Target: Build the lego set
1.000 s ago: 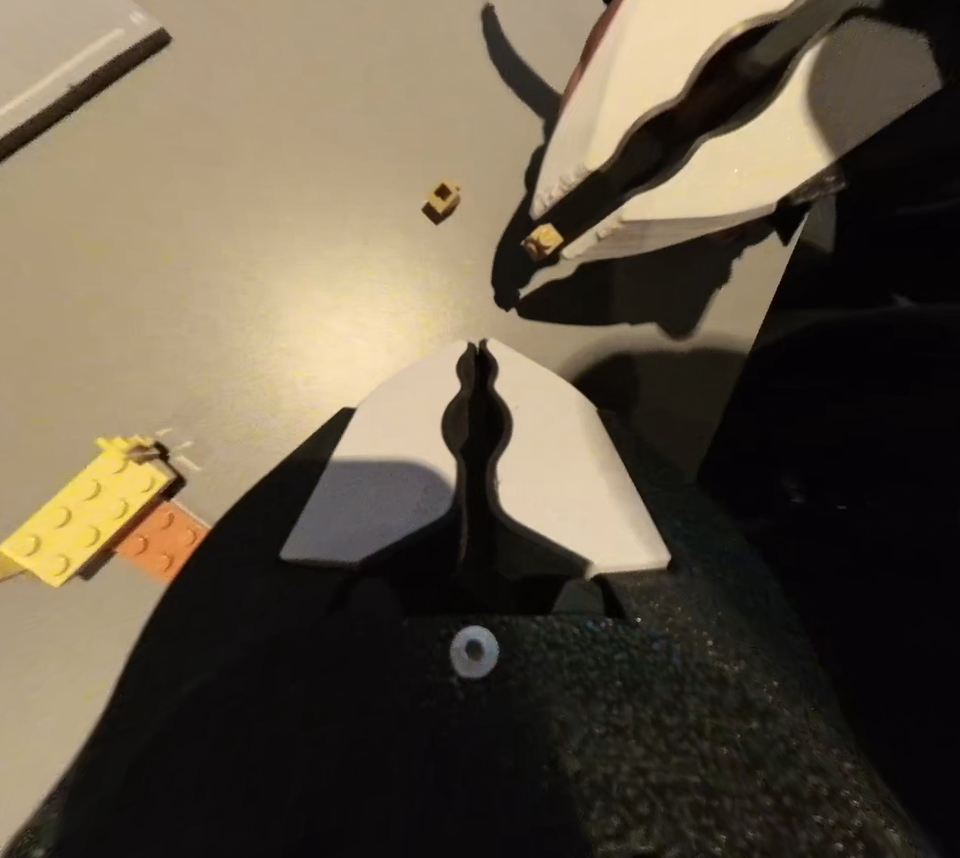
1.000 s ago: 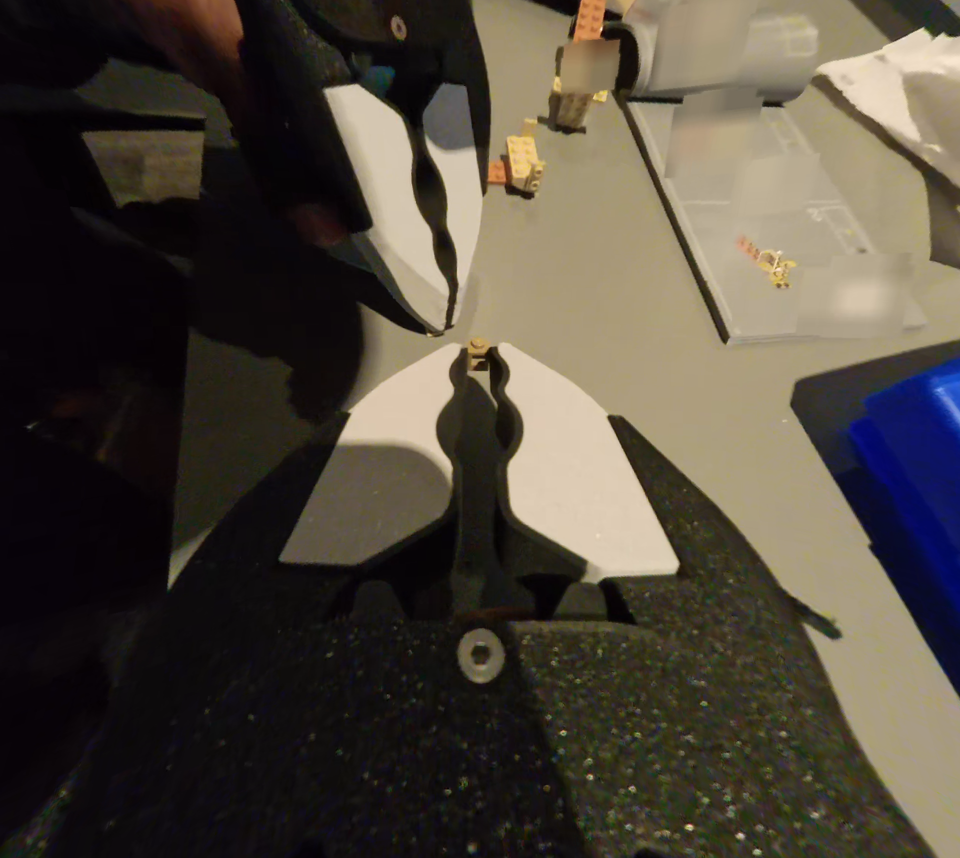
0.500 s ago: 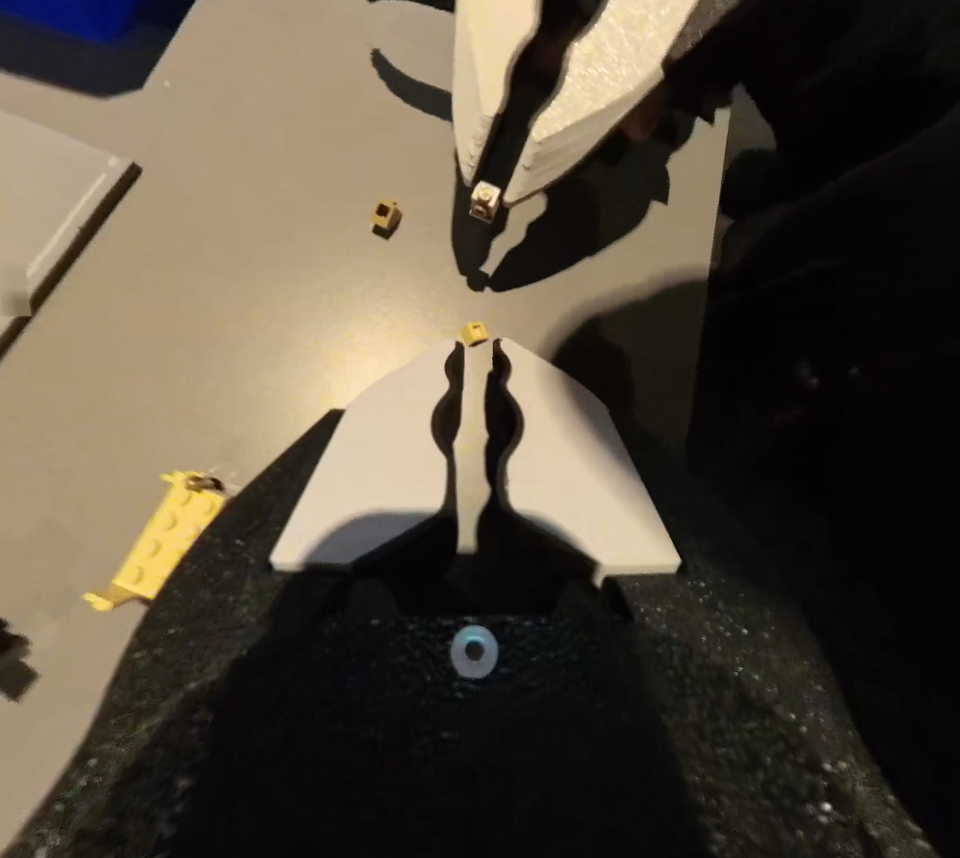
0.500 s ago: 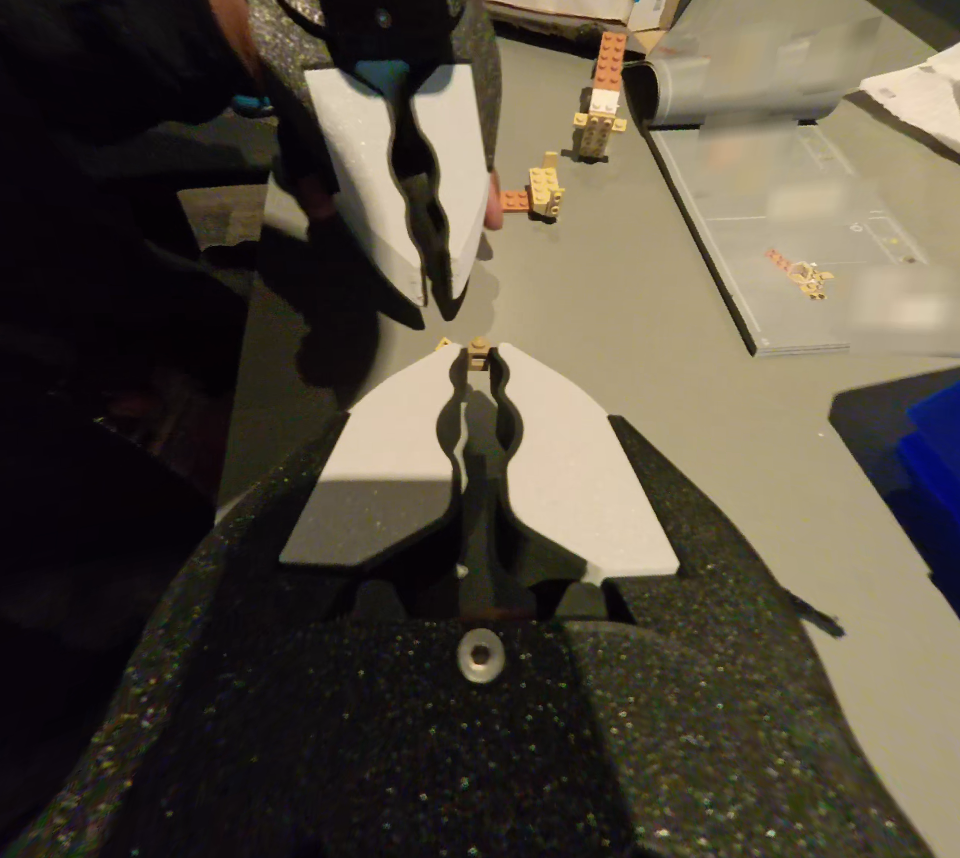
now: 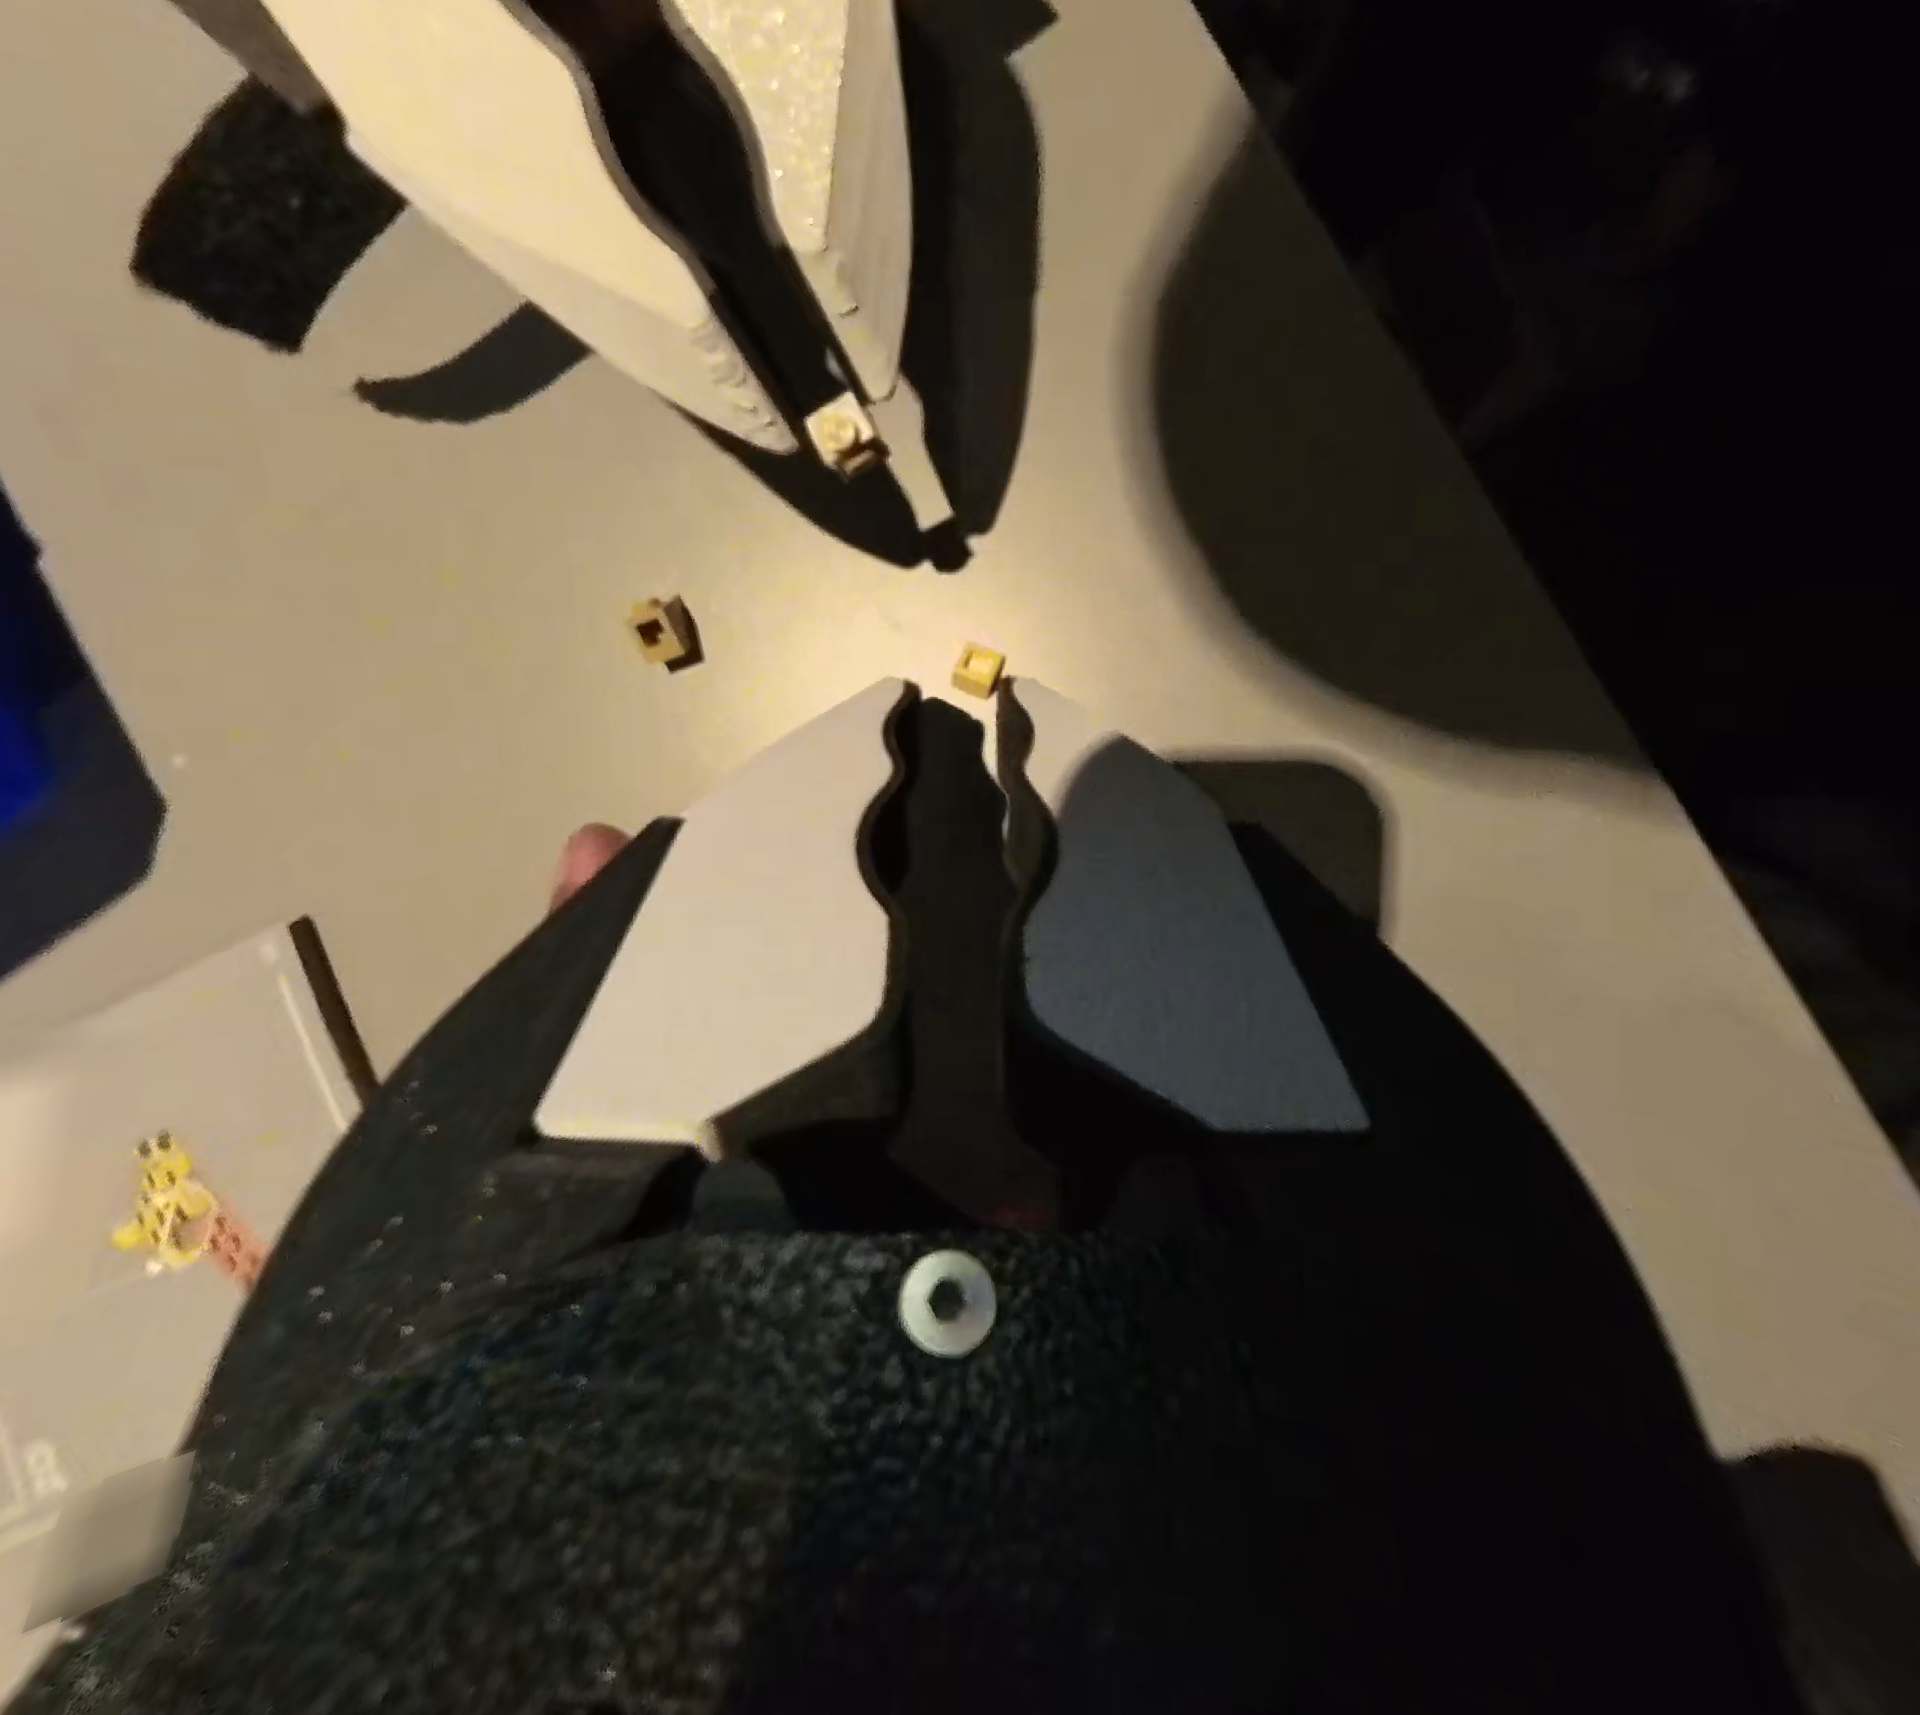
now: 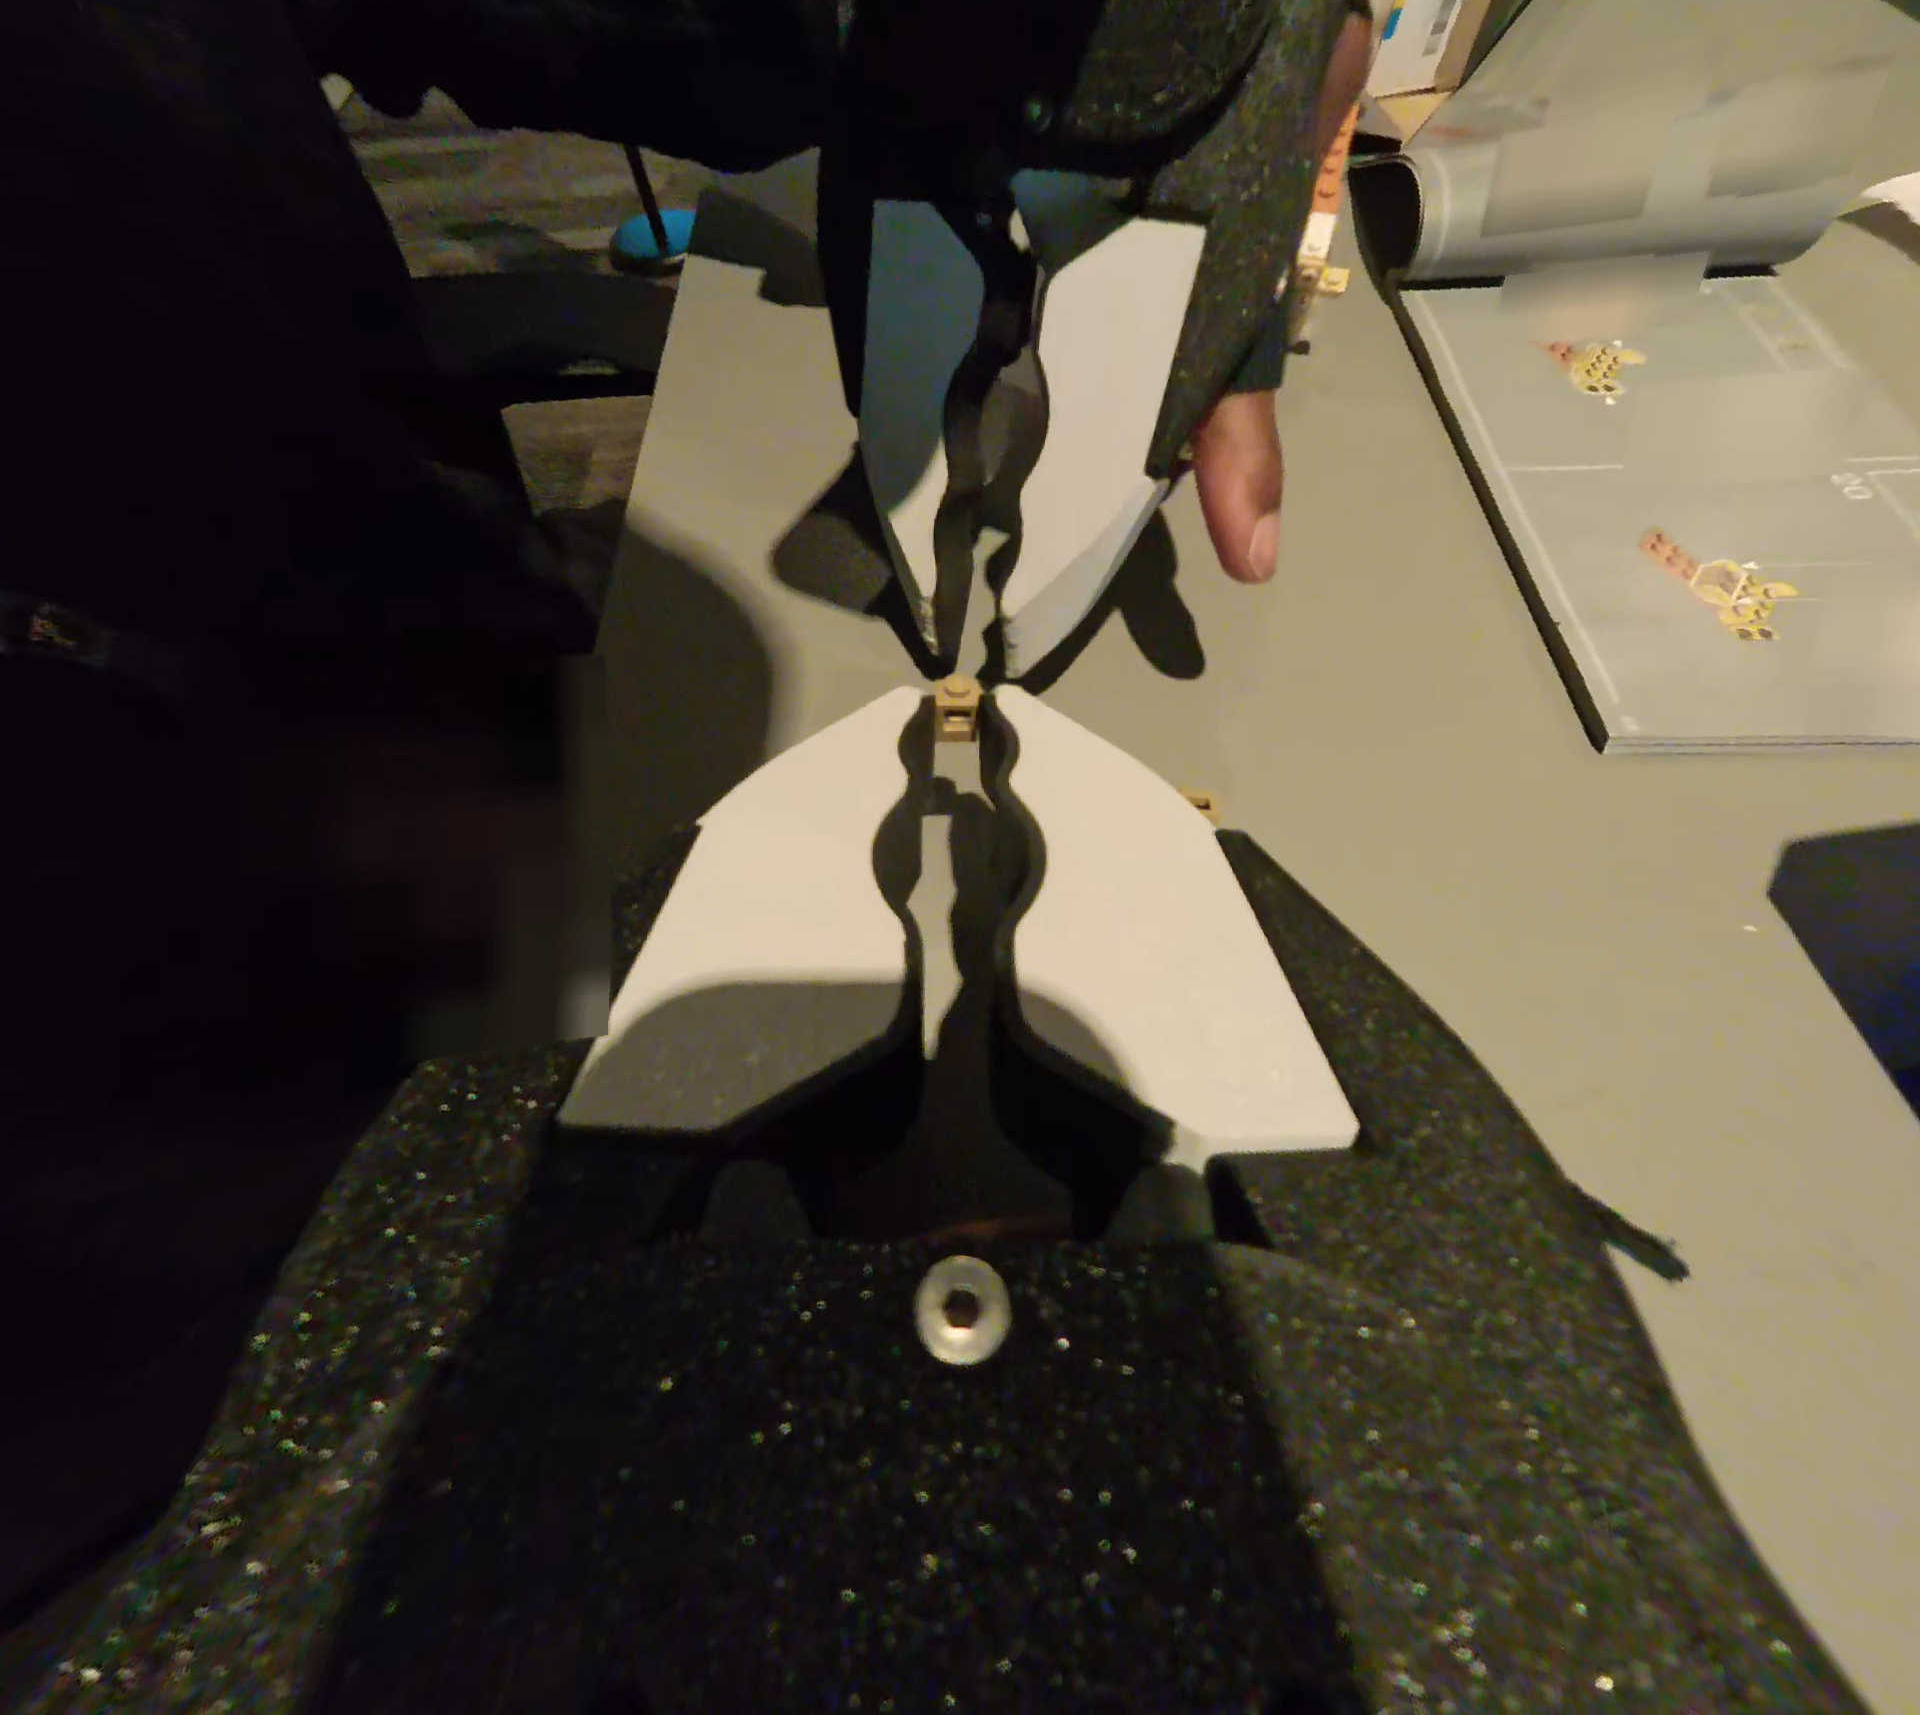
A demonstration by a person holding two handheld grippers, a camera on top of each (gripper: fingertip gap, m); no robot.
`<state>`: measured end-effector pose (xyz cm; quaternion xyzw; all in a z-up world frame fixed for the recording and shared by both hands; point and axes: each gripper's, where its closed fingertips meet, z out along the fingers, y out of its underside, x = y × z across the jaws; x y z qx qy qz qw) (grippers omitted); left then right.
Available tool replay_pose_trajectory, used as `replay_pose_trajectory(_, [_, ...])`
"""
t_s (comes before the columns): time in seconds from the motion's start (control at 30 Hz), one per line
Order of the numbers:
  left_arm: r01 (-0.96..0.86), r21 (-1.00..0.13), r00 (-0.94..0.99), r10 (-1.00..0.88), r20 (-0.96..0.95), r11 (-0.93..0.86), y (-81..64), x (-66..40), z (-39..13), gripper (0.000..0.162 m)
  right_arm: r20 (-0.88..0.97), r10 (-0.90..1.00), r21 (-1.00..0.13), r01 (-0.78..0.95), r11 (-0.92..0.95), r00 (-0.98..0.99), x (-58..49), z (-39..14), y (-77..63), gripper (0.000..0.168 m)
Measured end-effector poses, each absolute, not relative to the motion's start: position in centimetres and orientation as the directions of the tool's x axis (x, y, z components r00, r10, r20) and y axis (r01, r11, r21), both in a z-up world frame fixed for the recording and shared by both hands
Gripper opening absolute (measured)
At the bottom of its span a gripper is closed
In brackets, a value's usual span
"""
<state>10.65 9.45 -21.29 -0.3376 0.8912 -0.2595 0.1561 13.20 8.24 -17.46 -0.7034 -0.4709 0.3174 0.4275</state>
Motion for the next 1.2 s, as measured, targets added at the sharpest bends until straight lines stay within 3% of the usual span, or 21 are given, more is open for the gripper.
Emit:
replay_pose_trajectory(0.4, [-0.445, -0.547, -0.818, -0.570, -0.074, 0.709, 9.1, 10.7, -22.4, 0.015, -0.068, 0.938, -0.895, 0.394, -0.208, 0.340, 13.1, -17.6, 8.2, 0.008])
replay_pose_trajectory(0.63, [-0.491, -0.552, -0.799, -0.601, -0.024, 0.674, 8.2, 10.9, -22.4, 0.008, -0.070, 0.935, -0.884, 0.412, -0.219, 0.347, 13.1, -17.9, 8.3, 0.008])
replay_pose_trajectory(0.8, [-0.640, -0.579, -0.631, -0.775, 0.021, 0.505, 8.4, 11.5, -22.2, 0.007, -0.065, 0.935, -0.886, 0.411, -0.215, 0.350, 13.1, -17.9, 8.3, 0.008])
replay_pose_trajectory(1.03, [-0.693, -0.704, -0.405, -0.892, 0.203, 0.155, 7.8, 11.9, -19.3, 0.007, -0.063, 0.941, -0.892, 0.405, -0.203, 0.332, 12.9, -17.7, 8.1, 0.007])
replay_pose_trajectory(1.2, [-0.676, -0.736, -0.341, -0.900, 0.273, 0.033, 8.0, 12.0, -17.4, 0.007, -0.217, 0.937, -0.934, 0.220, -0.281, 0.275, 12.5, -15.4, 7.7, 0.007])
